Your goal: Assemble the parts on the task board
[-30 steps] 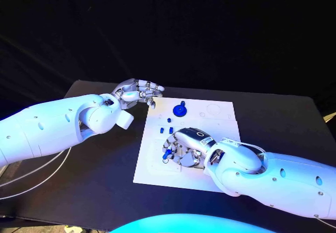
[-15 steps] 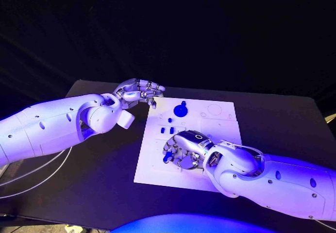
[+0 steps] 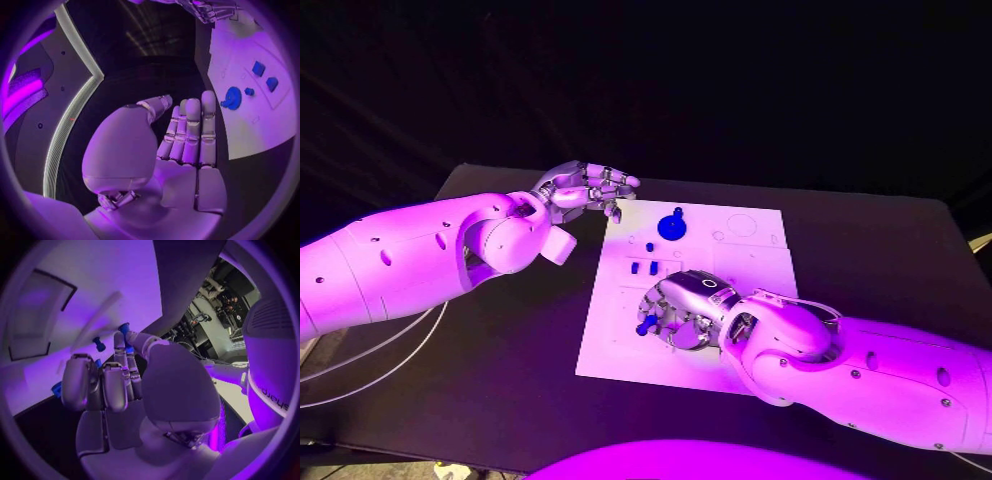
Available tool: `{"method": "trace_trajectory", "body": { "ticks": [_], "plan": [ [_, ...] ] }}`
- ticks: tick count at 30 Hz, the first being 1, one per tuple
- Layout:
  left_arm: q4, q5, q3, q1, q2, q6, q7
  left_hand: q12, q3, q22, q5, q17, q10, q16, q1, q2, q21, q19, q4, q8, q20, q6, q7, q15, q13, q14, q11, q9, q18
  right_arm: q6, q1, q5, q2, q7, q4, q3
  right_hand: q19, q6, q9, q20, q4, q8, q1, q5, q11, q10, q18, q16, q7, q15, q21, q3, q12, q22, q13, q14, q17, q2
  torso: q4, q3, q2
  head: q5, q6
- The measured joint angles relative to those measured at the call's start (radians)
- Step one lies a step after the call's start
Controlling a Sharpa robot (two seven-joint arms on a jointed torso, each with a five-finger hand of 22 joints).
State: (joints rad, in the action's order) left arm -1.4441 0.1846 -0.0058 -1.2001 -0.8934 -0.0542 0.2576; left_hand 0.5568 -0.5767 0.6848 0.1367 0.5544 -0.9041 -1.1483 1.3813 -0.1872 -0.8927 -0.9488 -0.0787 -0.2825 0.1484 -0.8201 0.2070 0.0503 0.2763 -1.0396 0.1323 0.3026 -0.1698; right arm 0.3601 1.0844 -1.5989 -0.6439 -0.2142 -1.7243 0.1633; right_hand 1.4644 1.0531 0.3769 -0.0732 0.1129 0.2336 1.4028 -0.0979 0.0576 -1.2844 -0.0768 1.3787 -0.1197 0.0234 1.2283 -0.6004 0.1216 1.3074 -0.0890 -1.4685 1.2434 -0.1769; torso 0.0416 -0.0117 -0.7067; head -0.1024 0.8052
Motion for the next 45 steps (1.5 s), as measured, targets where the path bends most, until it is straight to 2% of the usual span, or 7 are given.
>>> {"method": "trace_trajectory", "body": {
  "ticks": [12, 16, 20, 34, 40, 43, 45],
  "plan": [
    [0.000, 0.000, 0.000, 0.000, -0.002, 0.000, -0.001, 0.000, 0.000, 0.000, 0.000, 0.000, 0.000, 0.000, 0.000, 0.000, 0.000, 0.000, 0.000, 0.000, 0.000, 0.000, 0.000, 0.000, 0.000, 0.000, 0.000, 0.000, 0.000, -0.006, -0.001, -0.018, 0.015, -0.016, 0.005, 0.000, 0.000, 0.000, 0.000, 0.000, -0.005, -0.003, -0.007, 0.000, 0.000, 0.000, 0.000, 0.000, 0.000, 0.000, -0.001, 0.000, -0.005, 0.000, 0.000, 0.000, -0.009, -0.003, 0.0003, 0.0000, 0.000, 0.003, 0.002],
    [0.000, 0.000, 0.000, 0.000, -0.002, 0.000, -0.001, 0.000, 0.000, 0.000, 0.000, 0.000, 0.000, 0.000, 0.000, 0.000, 0.000, 0.000, 0.000, 0.000, 0.000, 0.000, 0.000, 0.000, 0.000, 0.000, 0.000, 0.000, 0.000, -0.010, -0.003, -0.022, 0.024, -0.021, 0.008, 0.002, 0.000, -0.015, 0.029, 0.000, -0.008, -0.003, -0.040, 0.000, 0.006, 0.006, 0.000, -0.004, -0.015, 0.000, -0.007, 0.003, -0.018, 0.001, -0.004, 0.000, -0.011, -0.013, 0.0005, -0.0006, 0.000, 0.007, 0.003],
    [-0.001, 0.000, 0.000, 0.000, -0.002, 0.000, -0.001, 0.000, 0.000, -0.001, 0.000, 0.000, 0.000, 0.000, 0.000, 0.000, 0.000, 0.000, 0.000, 0.000, 0.000, 0.000, 0.000, 0.000, 0.000, 0.000, 0.000, 0.000, 0.000, -0.014, -0.003, -0.022, 0.027, -0.026, 0.010, 0.003, 0.000, -0.061, 0.025, 0.000, -0.010, -0.030, -0.069, -0.001, 0.009, 0.024, 0.000, -0.013, -0.027, -0.004, -0.018, 0.001, -0.035, 0.001, -0.001, 0.004, -0.024, -0.016, 0.0011, -0.0009, 0.000, 0.010, 0.003],
    [-0.002, 0.000, 0.000, 0.000, -0.003, 0.000, -0.002, 0.000, 0.000, -0.001, 0.000, 0.001, 0.000, 0.000, 0.000, 0.000, 0.000, 0.000, 0.000, 0.000, 0.000, 0.000, 0.000, 0.000, 0.000, 0.000, 0.000, 0.000, 0.000, -0.023, -0.004, -0.021, 0.022, -0.036, 0.013, 0.005, 0.000, -0.133, 0.008, -0.008, -0.011, -0.070, -0.102, -0.001, 0.023, 0.063, 0.000, -0.019, -0.032, -0.011, -0.042, 0.000, -0.054, 0.001, -0.008, 0.004, -0.033, -0.049, 0.0001, -0.0006, 0.000, 0.011, 0.002],
    [-0.002, 0.000, 0.000, 0.000, -0.004, 0.001, -0.003, 0.004, 0.003, -0.001, 0.000, 0.001, 0.000, 0.000, -0.002, 0.002, 0.004, 0.000, -0.003, 0.000, 0.000, 0.000, 0.000, 0.000, -0.001, 0.000, 0.000, 0.000, 0.000, -0.018, -0.004, -0.019, 0.009, -0.036, 0.004, 0.005, 0.000, -0.191, -0.002, -0.008, -0.009, -0.099, -0.116, -0.001, 0.018, 0.075, 0.000, -0.024, -0.031, -0.011, -0.055, 0.013, -0.054, 0.000, -0.012, 0.004, -0.041, -0.063, -0.0001, 0.0000, 0.000, 0.010, 0.003],
    [-0.002, 0.000, 0.000, 0.000, -0.005, 0.001, -0.003, 0.004, 0.003, -0.001, 0.000, 0.001, 0.000, 0.000, -0.004, 0.004, 0.004, 0.000, -0.003, 0.000, 0.000, 0.000, 0.000, 0.000, -0.001, 0.000, 0.000, 0.000, 0.000, -0.006, -0.004, -0.018, -0.007, -0.036, -0.011, 0.005, 0.000, -0.235, -0.011, -0.008, -0.005, -0.120, -0.124, -0.001, 0.012, 0.081, 0.000, -0.025, -0.021, -0.011, -0.055, 0.028, -0.046, 0.000, -0.015, 0.004, -0.043, -0.071, -0.0001, 0.0000, 0.000, 0.014, 0.001],
    [-0.002, 0.000, 0.000, 0.000, -0.005, 0.002, -0.003, 0.004, 0.003, -0.002, 0.000, 0.001, 0.000, 0.000, -0.004, 0.004, 0.004, 0.000, -0.003, 0.000, 0.000, 0.000, 0.000, 0.000, -0.001, 0.000, 0.000, 0.000, 0.000, 0.006, -0.004, -0.017, -0.021, -0.036, -0.026, 0.005, 0.000, -0.353, -0.052, -0.008, -0.002, -0.156, -0.124, -0.001, 0.009, 0.084, 0.000, -0.025, -0.006, -0.011, -0.058, 0.046, -0.042, 0.000, -0.020, 0.004, -0.043, -0.071, -0.0001, 0.0000, 0.000, 0.018, -0.001]
  ]
}}
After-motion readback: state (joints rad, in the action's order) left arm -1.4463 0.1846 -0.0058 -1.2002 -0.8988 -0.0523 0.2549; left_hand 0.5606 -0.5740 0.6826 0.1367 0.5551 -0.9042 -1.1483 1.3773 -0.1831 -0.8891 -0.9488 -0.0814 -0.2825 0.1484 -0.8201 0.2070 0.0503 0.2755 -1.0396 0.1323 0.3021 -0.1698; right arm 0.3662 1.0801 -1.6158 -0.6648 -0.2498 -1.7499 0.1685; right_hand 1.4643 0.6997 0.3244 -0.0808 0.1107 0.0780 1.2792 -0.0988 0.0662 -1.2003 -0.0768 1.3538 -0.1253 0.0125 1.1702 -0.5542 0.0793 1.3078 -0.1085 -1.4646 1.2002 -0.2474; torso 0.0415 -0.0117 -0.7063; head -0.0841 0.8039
